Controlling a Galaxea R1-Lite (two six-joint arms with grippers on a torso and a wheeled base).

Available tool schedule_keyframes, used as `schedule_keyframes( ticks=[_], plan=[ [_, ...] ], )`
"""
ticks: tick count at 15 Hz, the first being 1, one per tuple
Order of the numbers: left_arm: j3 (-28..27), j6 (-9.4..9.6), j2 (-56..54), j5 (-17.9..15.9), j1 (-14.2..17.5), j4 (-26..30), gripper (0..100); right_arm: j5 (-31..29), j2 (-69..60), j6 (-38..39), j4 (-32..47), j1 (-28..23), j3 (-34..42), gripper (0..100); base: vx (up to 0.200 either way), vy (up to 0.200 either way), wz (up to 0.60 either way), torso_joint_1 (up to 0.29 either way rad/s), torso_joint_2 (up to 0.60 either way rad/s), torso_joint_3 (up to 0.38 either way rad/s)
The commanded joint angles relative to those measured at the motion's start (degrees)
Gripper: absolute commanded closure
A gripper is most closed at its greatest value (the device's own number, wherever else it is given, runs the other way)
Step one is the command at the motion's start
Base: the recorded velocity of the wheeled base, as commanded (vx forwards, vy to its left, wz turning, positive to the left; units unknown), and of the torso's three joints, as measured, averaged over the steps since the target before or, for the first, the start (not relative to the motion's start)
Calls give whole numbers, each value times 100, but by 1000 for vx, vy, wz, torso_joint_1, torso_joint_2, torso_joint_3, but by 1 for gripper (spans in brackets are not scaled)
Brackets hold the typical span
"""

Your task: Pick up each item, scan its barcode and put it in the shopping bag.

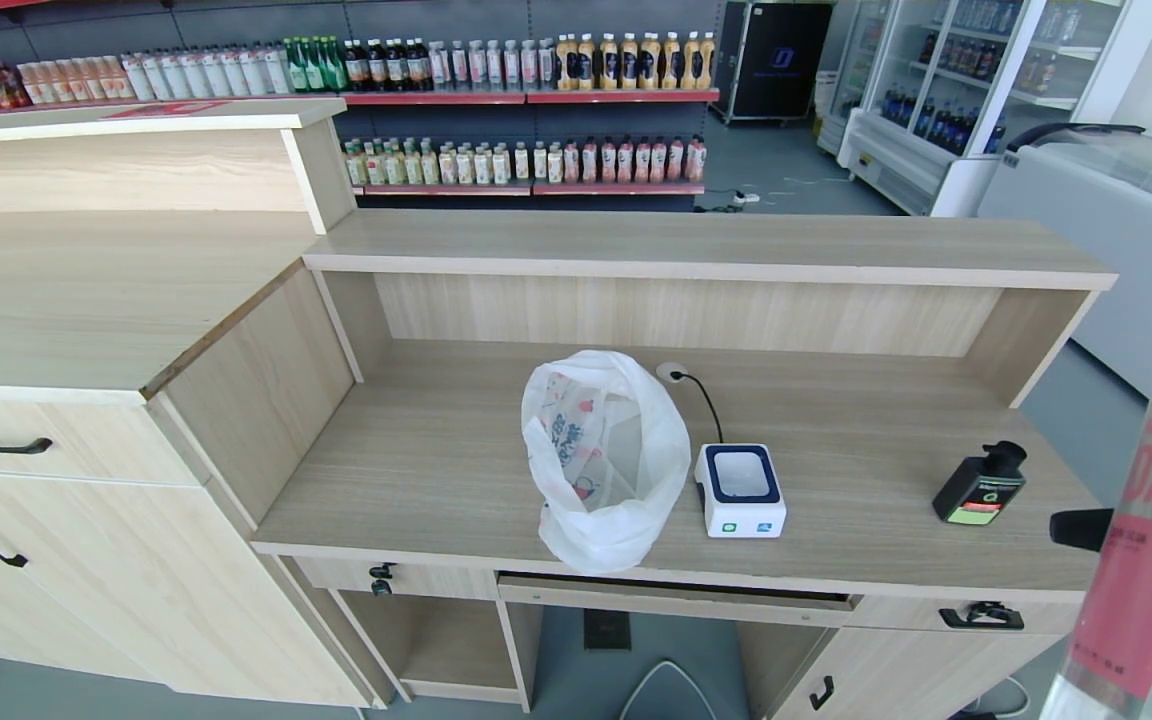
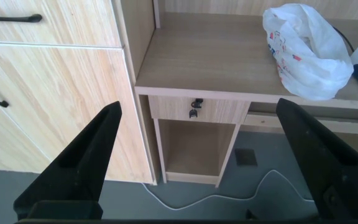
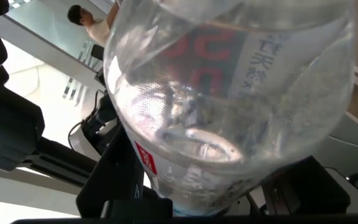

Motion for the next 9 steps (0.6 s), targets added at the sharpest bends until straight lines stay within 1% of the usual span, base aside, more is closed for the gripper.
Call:
schedule_keyframes(
  ticks=[1,8,9],
  plan=[
    [0,-1,-2,0,0,-1,0,2,-1,-1,-3,-6,10,100,0,0,0,0,0,0],
    [0,-1,-2,0,0,-1,0,-16,25,-27,-3,-41,1,100,0,0,0,0,0,0],
    [0,-1,-2,0,0,-1,0,-51,113,-124,-38,-67,1,100,0,0,0,0,0,0]
  ],
)
